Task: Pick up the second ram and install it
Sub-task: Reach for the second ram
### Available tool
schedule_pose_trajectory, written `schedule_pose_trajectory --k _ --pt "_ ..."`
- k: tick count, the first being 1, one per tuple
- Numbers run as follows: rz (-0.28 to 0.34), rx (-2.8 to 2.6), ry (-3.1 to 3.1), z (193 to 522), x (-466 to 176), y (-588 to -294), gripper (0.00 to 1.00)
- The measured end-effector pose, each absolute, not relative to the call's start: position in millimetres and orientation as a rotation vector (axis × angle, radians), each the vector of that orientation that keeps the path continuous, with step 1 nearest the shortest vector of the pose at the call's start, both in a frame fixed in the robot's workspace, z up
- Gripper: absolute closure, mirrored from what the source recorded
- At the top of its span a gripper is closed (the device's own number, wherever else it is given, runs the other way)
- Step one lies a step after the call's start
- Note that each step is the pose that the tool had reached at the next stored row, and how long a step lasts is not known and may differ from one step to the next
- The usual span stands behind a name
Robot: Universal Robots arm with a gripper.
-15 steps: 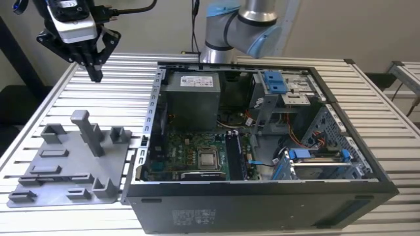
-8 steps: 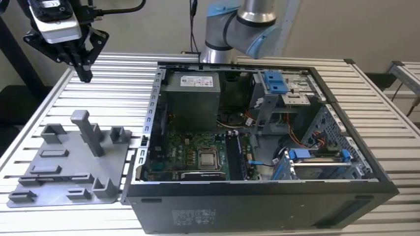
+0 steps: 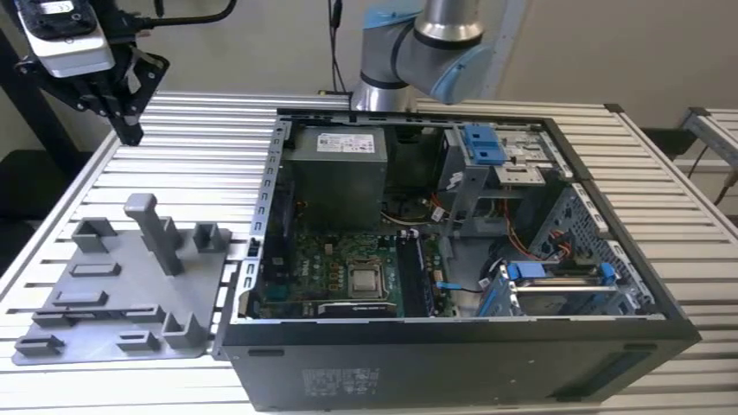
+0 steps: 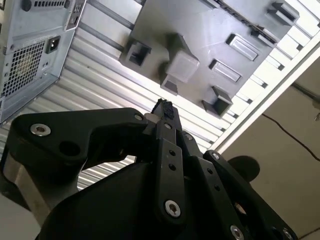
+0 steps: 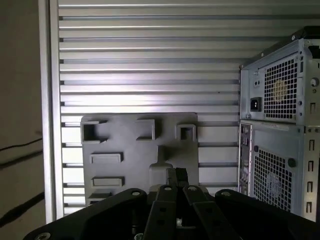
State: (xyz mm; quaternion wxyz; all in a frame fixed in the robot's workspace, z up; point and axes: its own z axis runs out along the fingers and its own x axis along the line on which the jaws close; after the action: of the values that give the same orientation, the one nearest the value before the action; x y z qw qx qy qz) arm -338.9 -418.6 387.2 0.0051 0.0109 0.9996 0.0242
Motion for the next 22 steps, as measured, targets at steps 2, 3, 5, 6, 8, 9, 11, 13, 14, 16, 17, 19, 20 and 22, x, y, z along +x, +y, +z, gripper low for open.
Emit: schedule_pose_trajectory --k 2,3,5,6,8,9,11,13,14,16,17,19,20,22 --pt "0.076 0.034 3.130 387.0 -345.0 -418.6 0.89" --pt "0.076 0.034 3.130 386.9 -348.0 -418.6 0.89" --pt "0.076 0.034 3.130 386.6 -354.1 -418.6 0.89" --pt "0.076 0.034 3.130 386.5 -357.0 -418.6 0.89" --pt "0.076 0.034 3.130 386.2 -362.9 -418.7 0.89" --pt "0.076 0.034 3.130 386.1 -365.8 -418.6 0.89" --pt "0.076 0.033 3.130 386.0 -371.1 -418.6 0.89" --pt "0.076 0.031 3.130 385.7 -376.9 -418.7 0.89" --pt "0.076 0.028 3.130 385.6 -380.1 -418.7 0.89" --pt "0.076 0.021 3.131 385.5 -385.8 -418.7 0.89" --pt "0.076 0.016 3.131 385.4 -388.3 -418.7 0.89" --pt "0.076 0.001 3.131 385.2 -392.2 -418.7 0.89" --pt "0.076 -0.008 3.131 385.0 -394.0 -418.7 0.89" --pt "0.076 -0.028 3.131 384.7 -397.3 -418.7 0.89"
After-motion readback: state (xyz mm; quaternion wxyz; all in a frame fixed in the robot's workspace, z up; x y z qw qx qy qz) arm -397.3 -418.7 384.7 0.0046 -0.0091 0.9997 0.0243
